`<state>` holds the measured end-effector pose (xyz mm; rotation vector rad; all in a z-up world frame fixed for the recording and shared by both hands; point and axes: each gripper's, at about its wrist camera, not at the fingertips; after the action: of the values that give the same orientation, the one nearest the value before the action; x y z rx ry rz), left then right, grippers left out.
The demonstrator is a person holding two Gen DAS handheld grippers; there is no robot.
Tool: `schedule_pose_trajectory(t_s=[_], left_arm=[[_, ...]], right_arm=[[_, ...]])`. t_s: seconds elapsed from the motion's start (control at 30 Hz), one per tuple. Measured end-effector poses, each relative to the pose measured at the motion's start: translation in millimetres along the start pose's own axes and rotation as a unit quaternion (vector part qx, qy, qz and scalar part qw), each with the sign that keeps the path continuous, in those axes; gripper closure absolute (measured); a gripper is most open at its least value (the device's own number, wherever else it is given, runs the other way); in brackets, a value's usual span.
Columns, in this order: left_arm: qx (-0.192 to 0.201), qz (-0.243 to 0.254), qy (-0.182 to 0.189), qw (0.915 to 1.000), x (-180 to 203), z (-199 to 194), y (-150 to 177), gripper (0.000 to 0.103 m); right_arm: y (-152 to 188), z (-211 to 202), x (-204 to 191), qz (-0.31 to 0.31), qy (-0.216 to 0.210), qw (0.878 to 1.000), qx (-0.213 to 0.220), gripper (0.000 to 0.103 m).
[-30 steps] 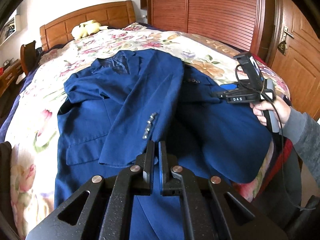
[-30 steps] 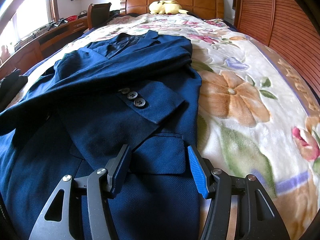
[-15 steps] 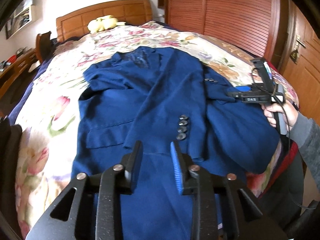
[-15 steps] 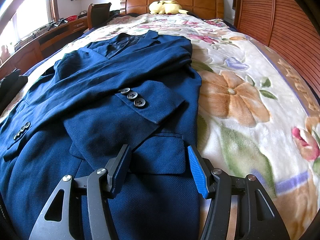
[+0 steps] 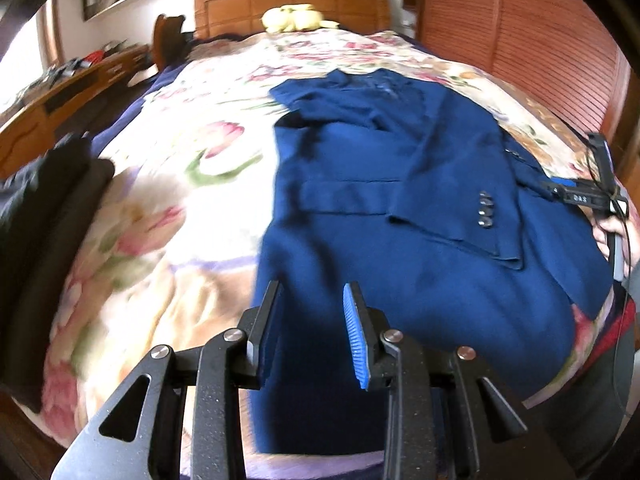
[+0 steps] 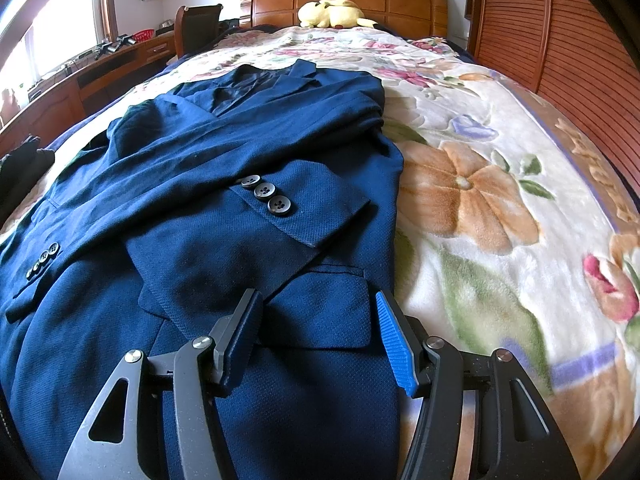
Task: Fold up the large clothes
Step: 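Move the left tool to the jacket hem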
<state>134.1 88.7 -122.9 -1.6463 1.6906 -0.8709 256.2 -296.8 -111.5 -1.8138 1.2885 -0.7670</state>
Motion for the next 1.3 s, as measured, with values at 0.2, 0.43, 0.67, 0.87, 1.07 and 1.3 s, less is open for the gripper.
schedule_pose_trajectory(t_s=[0.2, 0.43, 0.67, 0.87, 1.07, 1.3], left_arm=[[-0.007, -0.027, -0.003, 0.9996, -15, 1, 11, 0.071], [-0.01, -0.022, -0.002, 0.9997, -15, 3, 20, 0.071], [-0.009, -0.016, -0.004, 0.9998, -16, 13, 27, 0.07], [-0.008, -0.012, -0.002, 0.9999, -17, 15, 27, 0.069], [-0.015, -0.018, 0.008, 0.9997, -20, 8, 27, 0.069], [-0.018, -0.005, 0.01, 0.9998, -17, -8, 30, 0.069]], right_arm=[[-1, 1, 1, -0.001, 0.002, 1.0, -0.003, 0.041], [-1, 4, 2, 0.003, 0.005, 1.0, -0.01, 0.036], [-1, 6, 7, 0.015, 0.003, 1.0, -0.016, 0.032], [-3, 1, 6, 0.011, 0.011, 1.0, -0.023, 0.032], [4, -39, 1, -0.013, 0.0, 0.999, -0.038, 0.032], [30, -103, 10, -0.02, 0.003, 0.999, -0.042, 0.032]])
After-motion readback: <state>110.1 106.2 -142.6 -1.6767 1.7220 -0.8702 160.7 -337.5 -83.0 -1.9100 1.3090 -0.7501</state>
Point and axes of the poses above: each gripper's, at about its wrist camera, not at the fingertips, and z roughly the way its jaws point, x to its right, y to its underside, and after that the axes turned 12 degrees about x, right-handed
